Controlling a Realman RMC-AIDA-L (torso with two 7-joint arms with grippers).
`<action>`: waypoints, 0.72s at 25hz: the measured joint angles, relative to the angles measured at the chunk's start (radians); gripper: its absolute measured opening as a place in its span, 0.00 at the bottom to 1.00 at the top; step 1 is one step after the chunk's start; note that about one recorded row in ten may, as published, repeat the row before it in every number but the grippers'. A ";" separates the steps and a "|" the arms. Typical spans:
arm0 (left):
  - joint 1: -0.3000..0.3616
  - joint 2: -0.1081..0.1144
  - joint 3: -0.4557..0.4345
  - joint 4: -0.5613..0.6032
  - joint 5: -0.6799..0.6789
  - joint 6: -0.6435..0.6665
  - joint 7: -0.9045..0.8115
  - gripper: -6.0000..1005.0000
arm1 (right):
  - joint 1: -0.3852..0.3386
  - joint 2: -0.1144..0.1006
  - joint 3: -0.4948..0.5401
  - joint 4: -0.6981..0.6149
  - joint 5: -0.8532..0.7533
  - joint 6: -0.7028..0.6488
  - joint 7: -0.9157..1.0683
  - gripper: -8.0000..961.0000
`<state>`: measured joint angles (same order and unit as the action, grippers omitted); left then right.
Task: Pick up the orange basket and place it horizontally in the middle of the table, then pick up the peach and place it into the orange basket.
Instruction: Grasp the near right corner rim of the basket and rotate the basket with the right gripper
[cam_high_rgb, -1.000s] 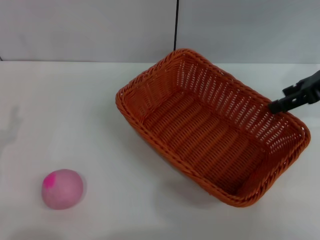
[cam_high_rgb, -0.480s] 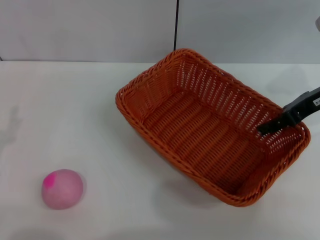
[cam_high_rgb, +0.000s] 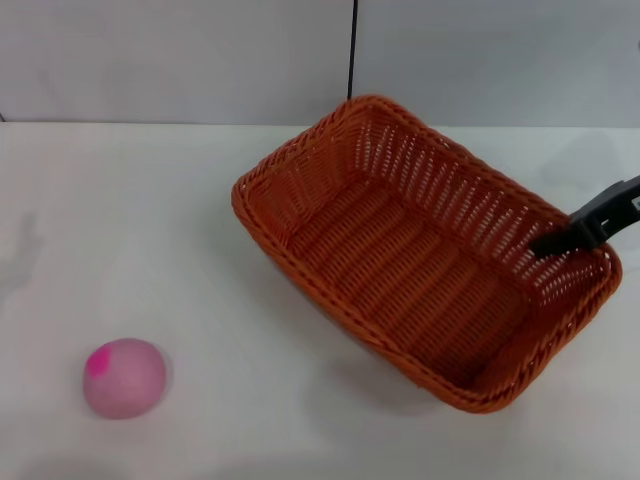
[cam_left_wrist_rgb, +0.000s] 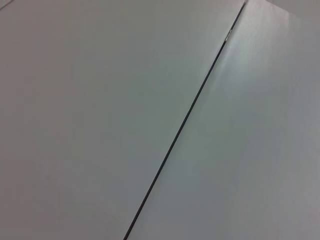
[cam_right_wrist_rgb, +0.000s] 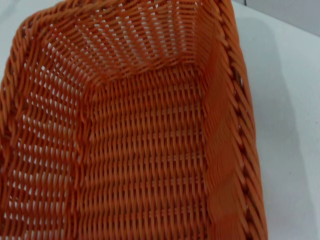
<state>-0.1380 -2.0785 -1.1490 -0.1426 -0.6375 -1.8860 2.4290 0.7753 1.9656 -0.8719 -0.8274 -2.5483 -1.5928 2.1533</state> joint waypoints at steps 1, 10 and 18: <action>0.000 0.000 0.000 0.000 0.000 0.000 0.000 0.84 | -0.003 0.000 0.013 -0.010 0.009 -0.006 -0.003 0.30; -0.003 0.000 0.000 0.000 -0.004 0.000 -0.001 0.84 | -0.052 -0.078 0.115 -0.040 0.398 -0.158 -0.067 0.14; -0.010 0.001 -0.002 -0.001 -0.006 0.000 -0.001 0.84 | -0.012 -0.155 0.101 -0.033 0.437 -0.263 -0.152 0.14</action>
<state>-0.1480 -2.0775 -1.1505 -0.1439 -0.6431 -1.8858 2.4283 0.7637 1.8110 -0.7705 -0.8600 -2.1117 -1.8553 2.0013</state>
